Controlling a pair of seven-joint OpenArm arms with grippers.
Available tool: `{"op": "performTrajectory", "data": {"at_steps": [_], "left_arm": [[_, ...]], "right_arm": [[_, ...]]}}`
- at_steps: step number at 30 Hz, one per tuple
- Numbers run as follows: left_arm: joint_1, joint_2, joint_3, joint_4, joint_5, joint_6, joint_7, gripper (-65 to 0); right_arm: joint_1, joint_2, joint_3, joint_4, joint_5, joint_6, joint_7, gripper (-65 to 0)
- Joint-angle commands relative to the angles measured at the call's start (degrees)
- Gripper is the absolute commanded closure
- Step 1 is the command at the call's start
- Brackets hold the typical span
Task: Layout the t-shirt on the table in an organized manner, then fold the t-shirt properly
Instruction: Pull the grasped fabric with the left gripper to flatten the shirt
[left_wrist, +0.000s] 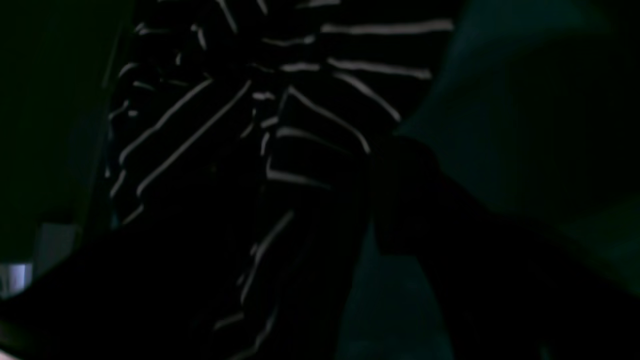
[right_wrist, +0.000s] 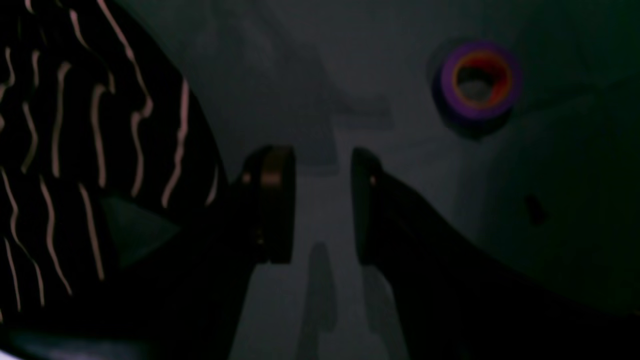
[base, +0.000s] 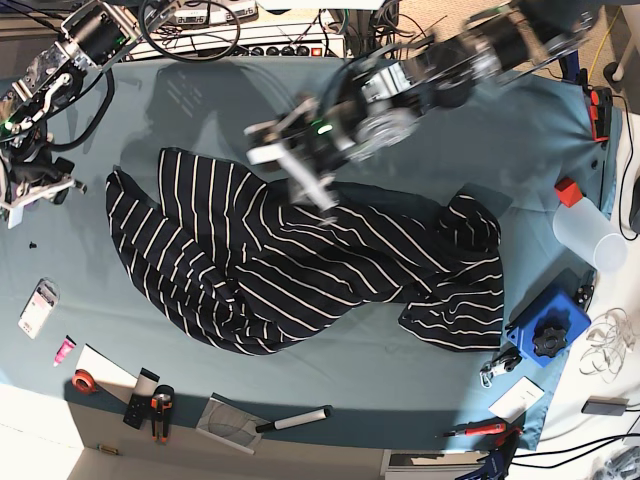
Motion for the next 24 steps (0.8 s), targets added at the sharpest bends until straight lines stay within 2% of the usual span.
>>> {"op": "performTrajectory", "data": {"at_steps": [1,6,9,10,12,15,19,22,24], "left_arm": [[-1.81,1.16,-0.26,-0.66,0.37,0.72,-0.96,-31.9],[-5.4,4.87,-0.26,-11.17,1.55,0.46,-0.81,-31.7],[-6.75,5.84,-0.26,-16.06,4.11,3.41,0.0,-31.1],[-7.04,5.81,-0.26,-16.57,4.24,4.0,1.16,-29.2],[-7.15,5.84,-0.26,-16.5,4.22,6.67,5.57,-20.3],[-7.15,5.81,-0.26,-14.95,4.87,11.96,13.29,-1.6],[-7.19,5.79,-0.26,-11.41,12.31,20.5,24.9,0.0],[-7.19,5.75,-0.28,-8.94,18.84,21.57,34.51,0.0],[-7.17,5.2,-0.28,-7.85,21.18,21.59,38.1,0.0]], "right_arm": [[0.63,1.05,0.11,0.94,0.35,-0.02,0.66,-19.1],[0.66,1.07,0.11,0.94,0.37,-0.02,0.44,-19.1],[0.68,1.07,0.11,0.94,0.37,-0.02,0.46,-19.1],[0.68,1.07,0.11,0.94,0.37,-0.02,0.52,-19.1],[0.68,1.07,0.13,0.94,0.37,0.02,0.83,-19.1],[0.68,1.07,0.13,0.94,0.37,0.35,2.01,-19.1],[0.68,1.07,0.13,0.94,0.39,1.05,2.91,-19.1],[0.68,1.07,0.13,0.94,0.39,1.05,2.91,-19.1],[0.68,1.07,0.13,0.94,0.42,1.05,2.91,-19.1]]}}
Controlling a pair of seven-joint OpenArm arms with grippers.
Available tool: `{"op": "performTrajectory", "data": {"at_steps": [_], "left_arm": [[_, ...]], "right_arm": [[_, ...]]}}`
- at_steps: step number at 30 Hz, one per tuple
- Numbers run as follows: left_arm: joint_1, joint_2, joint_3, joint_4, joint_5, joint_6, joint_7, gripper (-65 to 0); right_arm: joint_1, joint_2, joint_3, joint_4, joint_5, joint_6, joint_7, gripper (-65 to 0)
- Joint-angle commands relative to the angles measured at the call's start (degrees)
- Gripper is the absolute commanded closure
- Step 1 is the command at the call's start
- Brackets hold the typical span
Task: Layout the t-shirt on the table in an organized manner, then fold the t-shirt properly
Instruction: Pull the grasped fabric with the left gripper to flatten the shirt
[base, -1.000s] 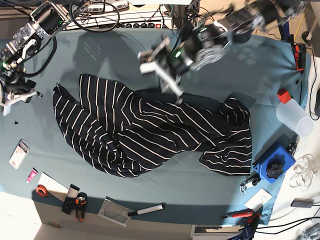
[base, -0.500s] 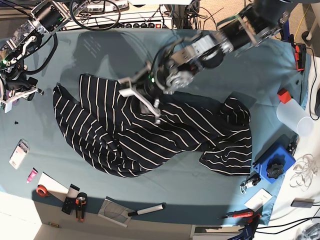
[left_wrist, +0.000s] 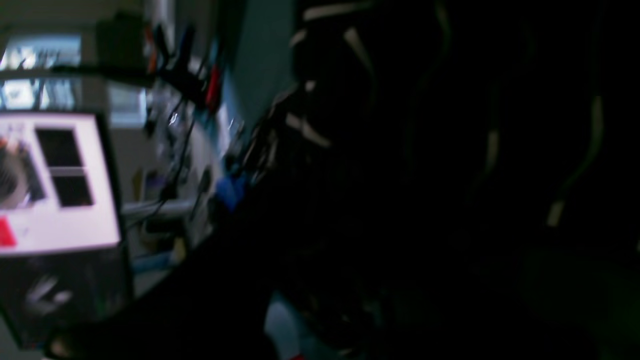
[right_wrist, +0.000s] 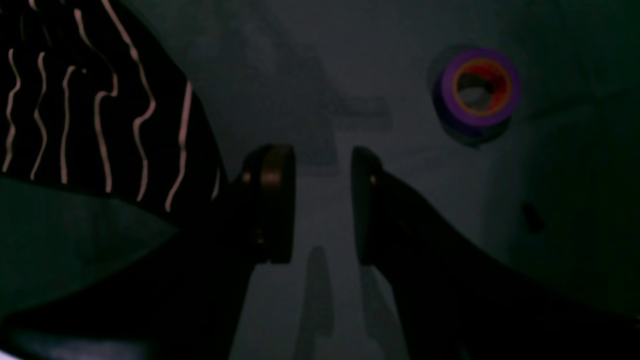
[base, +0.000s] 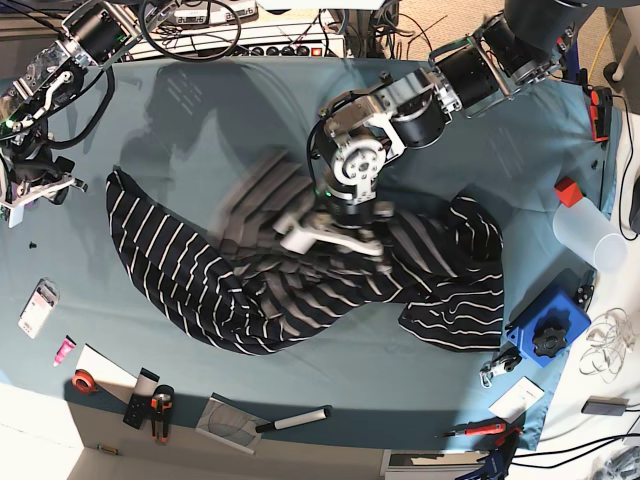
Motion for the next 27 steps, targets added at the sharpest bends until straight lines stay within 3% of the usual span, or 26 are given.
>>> {"op": "performTrajectory", "data": {"at_steps": [1,11,16,21,27], "left_arm": [[-1.2,-0.44,-0.24,1.53,1.95,0.66,0.26,0.0],[-0.9,-9.88,-10.21,1.68,-1.18,0.79,0.63,0.0],[-0.92,-9.84,-14.78,1.7,-8.07,0.83,-0.15,0.0],[-1.05,-9.84,-14.82,2.32,-12.83,1.92,0.24,-23.5],[-0.83,-9.86,-14.82,10.23,-16.35,1.95,1.36,-24.8]], "right_arm": [[0.76,1.11,0.11,0.94,0.46,0.17,1.46,-19.1],[0.76,1.11,0.11,0.94,0.63,0.2,1.51,-19.1],[0.76,1.09,0.07,0.94,0.63,0.2,2.23,-19.1],[0.76,1.11,0.07,0.94,0.61,0.26,2.21,-19.1],[0.76,1.11,0.07,0.94,0.61,0.44,2.25,-19.1]]}}
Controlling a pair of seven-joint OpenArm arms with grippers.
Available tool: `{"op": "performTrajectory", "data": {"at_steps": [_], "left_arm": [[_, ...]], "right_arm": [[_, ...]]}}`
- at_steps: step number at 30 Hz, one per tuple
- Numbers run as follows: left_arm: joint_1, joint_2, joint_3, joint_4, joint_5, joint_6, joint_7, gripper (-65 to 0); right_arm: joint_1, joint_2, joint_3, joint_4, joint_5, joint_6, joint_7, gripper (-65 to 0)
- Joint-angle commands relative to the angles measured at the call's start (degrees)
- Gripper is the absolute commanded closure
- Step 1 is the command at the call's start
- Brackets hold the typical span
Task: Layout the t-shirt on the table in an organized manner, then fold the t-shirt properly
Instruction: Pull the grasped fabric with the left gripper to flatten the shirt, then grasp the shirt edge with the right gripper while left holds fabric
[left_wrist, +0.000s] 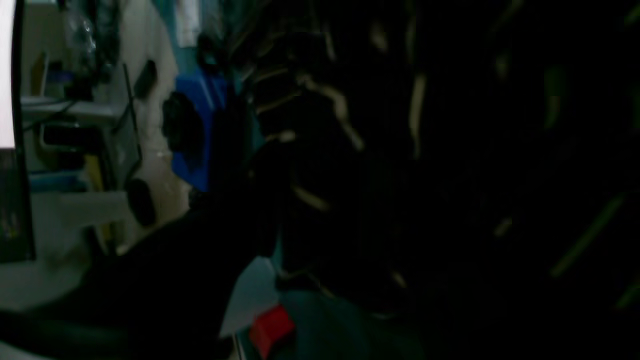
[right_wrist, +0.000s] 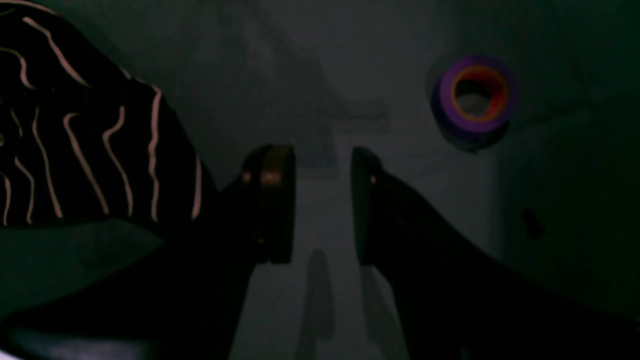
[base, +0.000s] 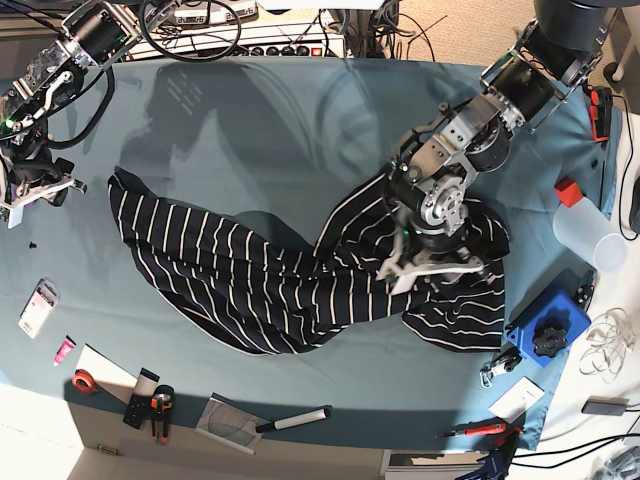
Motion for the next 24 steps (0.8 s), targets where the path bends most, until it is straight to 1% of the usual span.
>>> {"op": "performTrajectory", "data": {"at_steps": [1,3,5,6,9,13,14,18,20,22,24], "left_arm": [[-0.9,-0.02,-0.48,2.75,1.33,0.22,-0.68,-24.8],[0.07,-0.02,-0.48,5.97,0.7,0.31,-1.66,-24.7],[1.73,-0.02,-0.48,8.94,-1.22,0.09,-2.21,-24.8],[2.78,-0.02,-0.48,10.32,-2.47,-0.22,-2.51,-24.7],[6.88,-0.02,-0.48,13.92,-5.01,-2.56,-3.45,-24.8],[11.34,0.0,-0.48,16.09,-6.19,-2.91,-4.57,-24.8],[12.22,-0.02,-0.48,16.0,-7.5,-3.43,-5.05,-24.8],[14.91,0.0,-0.48,15.12,-16.92,-10.34,-6.32,-24.8],[15.91,-0.02,-0.48,14.99,-16.85,-11.58,-8.33,-24.8],[16.02,-0.02,-0.48,14.97,-15.98,-11.96,-9.88,-25.2],[16.02,-0.02,-0.48,14.91,-15.54,-11.93,-12.02,-28.0]], "right_arm": [[0.76,1.11,0.07,0.94,0.57,0.2,1.42,-19.1],[0.76,1.11,0.07,0.94,0.55,0.24,1.4,-19.1],[0.76,1.11,0.07,0.94,0.55,0.37,1.4,-19.1],[0.76,1.11,0.07,0.94,0.55,0.37,1.4,-19.1],[0.76,1.11,0.07,0.94,0.55,0.37,1.4,-19.1],[0.76,1.09,0.07,0.94,0.55,0.37,1.38,-19.1],[0.76,1.09,0.07,0.94,0.55,0.35,1.31,-19.1],[0.76,1.11,0.07,0.94,0.55,0.35,0.87,-19.1],[0.76,1.09,0.07,0.94,0.55,0.35,0.61,-19.1],[0.76,1.09,0.07,0.94,0.57,0.35,0.26,-19.1],[0.76,1.11,0.07,0.94,0.57,0.35,-0.15,-19.1]]}}
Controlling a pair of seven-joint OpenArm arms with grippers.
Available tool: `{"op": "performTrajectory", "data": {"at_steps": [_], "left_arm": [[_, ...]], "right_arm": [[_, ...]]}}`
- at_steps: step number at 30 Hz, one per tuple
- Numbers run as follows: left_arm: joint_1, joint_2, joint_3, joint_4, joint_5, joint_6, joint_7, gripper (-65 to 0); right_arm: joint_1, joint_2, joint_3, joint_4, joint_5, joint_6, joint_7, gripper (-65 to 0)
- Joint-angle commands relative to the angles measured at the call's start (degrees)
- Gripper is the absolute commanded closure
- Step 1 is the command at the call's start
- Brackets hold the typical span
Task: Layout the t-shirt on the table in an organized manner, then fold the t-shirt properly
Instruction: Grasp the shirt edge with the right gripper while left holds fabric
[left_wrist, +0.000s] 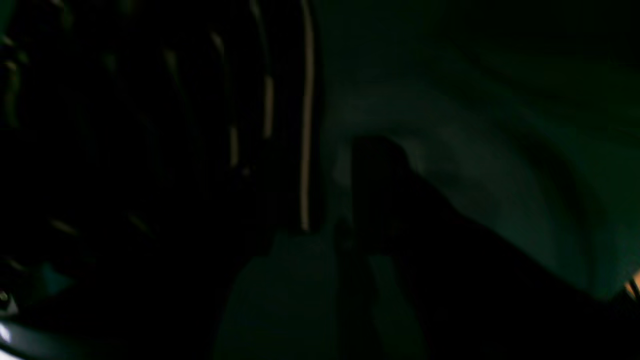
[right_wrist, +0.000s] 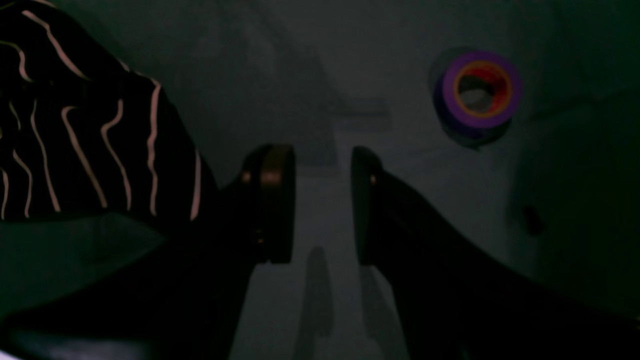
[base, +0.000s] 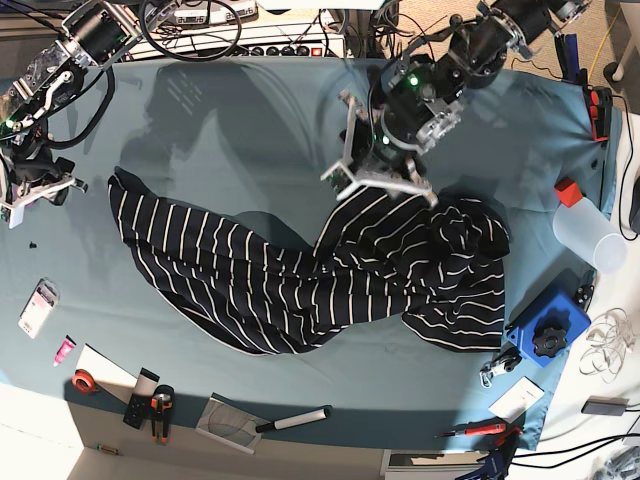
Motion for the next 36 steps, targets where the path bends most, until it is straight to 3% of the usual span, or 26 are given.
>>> {"op": "performTrajectory", "data": {"at_steps": [1,9,10,13,15,27,33,36], "left_arm": [[-0.57,0.02,-0.2,0.72,0.39,0.2,-1.57,-29.2],[-0.59,1.22,-0.17,0.46,5.62,0.42,0.26,-29.7],[-0.57,1.31,-0.17,0.46,5.6,0.42,0.76,-31.4],[-0.11,1.27,-0.13,0.46,5.57,0.44,1.6,-45.5],[1.14,1.27,-0.13,0.44,5.55,0.39,0.17,-51.5],[3.98,1.27,-0.13,0.37,9.05,0.33,-3.61,-51.2],[3.98,1.27,-0.13,-4.87,9.07,0.24,-6.23,-40.1],[3.87,1.29,-0.13,-9.44,9.09,0.44,-8.39,-39.2]], "right_arm": [[0.76,1.09,0.11,0.94,0.57,0.15,0.74,-19.1],[0.76,1.09,0.11,0.94,0.57,0.15,0.68,-19.1],[0.76,1.09,0.11,0.94,0.57,0.15,0.68,-19.1],[0.76,1.11,0.11,0.94,0.52,0.15,0.7,-19.1],[0.76,1.11,0.11,0.94,0.55,0.15,0.68,-19.1],[0.74,1.09,0.11,0.94,0.61,0.15,-0.15,-19.1],[0.72,1.11,0.11,0.94,1.09,0.26,-0.87,-19.1],[0.09,1.11,0.13,0.94,5.44,2.75,-2.54,-19.1]]}}
